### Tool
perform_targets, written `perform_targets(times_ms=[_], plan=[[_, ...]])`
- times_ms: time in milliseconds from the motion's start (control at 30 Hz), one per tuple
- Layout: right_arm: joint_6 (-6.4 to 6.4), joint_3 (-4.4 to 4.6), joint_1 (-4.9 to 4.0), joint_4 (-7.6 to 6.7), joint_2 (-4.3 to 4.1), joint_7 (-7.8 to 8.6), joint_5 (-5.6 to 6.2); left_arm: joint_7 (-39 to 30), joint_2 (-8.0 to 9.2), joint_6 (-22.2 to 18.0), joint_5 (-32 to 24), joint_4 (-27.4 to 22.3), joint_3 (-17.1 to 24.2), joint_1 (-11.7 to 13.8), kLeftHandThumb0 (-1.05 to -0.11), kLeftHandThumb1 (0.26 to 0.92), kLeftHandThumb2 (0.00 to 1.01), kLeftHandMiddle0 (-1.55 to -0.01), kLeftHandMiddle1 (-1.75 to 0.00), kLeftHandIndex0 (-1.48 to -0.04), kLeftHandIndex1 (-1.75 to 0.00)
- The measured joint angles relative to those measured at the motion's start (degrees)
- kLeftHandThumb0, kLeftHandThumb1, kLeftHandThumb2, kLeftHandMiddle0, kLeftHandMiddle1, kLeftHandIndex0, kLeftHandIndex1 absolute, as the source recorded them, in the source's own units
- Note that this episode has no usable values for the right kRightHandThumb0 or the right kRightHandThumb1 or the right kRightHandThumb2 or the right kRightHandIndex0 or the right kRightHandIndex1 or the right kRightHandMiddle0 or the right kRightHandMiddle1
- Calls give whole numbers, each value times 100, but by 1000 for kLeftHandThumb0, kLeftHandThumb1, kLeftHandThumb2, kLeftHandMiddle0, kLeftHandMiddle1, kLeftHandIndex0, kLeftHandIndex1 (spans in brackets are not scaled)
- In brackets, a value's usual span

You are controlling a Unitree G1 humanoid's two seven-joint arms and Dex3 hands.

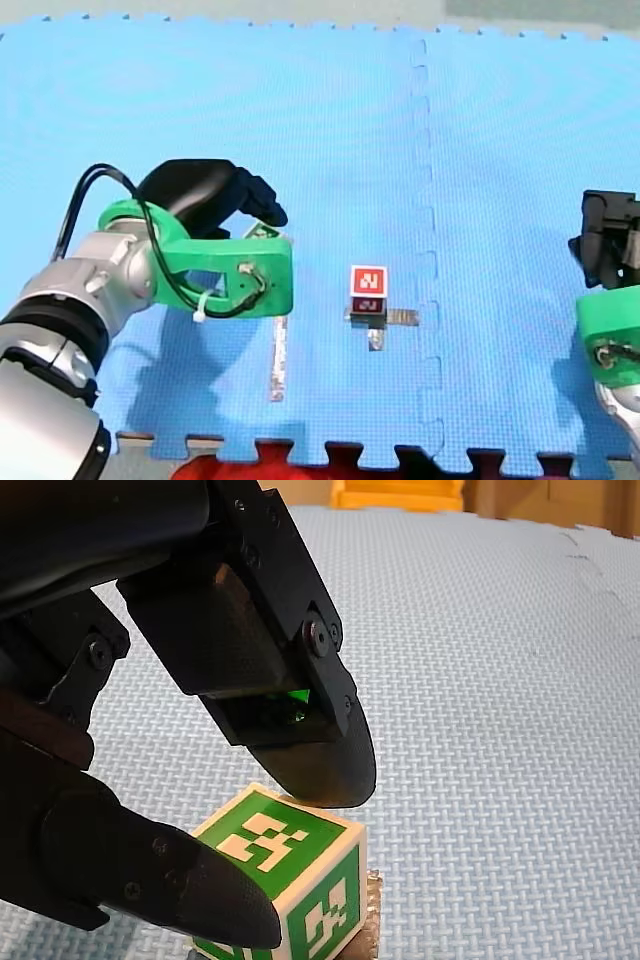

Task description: Stack cube left

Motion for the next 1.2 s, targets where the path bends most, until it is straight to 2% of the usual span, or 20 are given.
perform_targets(times_ms=[367,533,667,1200], plan=[[-53,-4,1,47,9,1,5,17,12,-148,-7,-46,1,6,-414,813,6,-877,-1746,-1265,-44],[-76,3,2,107,9,-7,-6,50,97,-708,-34,-222,15,8,-416,814,5,-879,-1746,-1266,-41],[-88,17,2,216,9,-14,-26,91,201,-1068,-43,-374,24,-5,-432,813,3,-885,-1746,-1269,-38],[-101,32,-29,401,11,-23,-67,-112,231,-1054,-45,-680,20,-19,-421,807,0,-906,-1746,-1285,-33]])
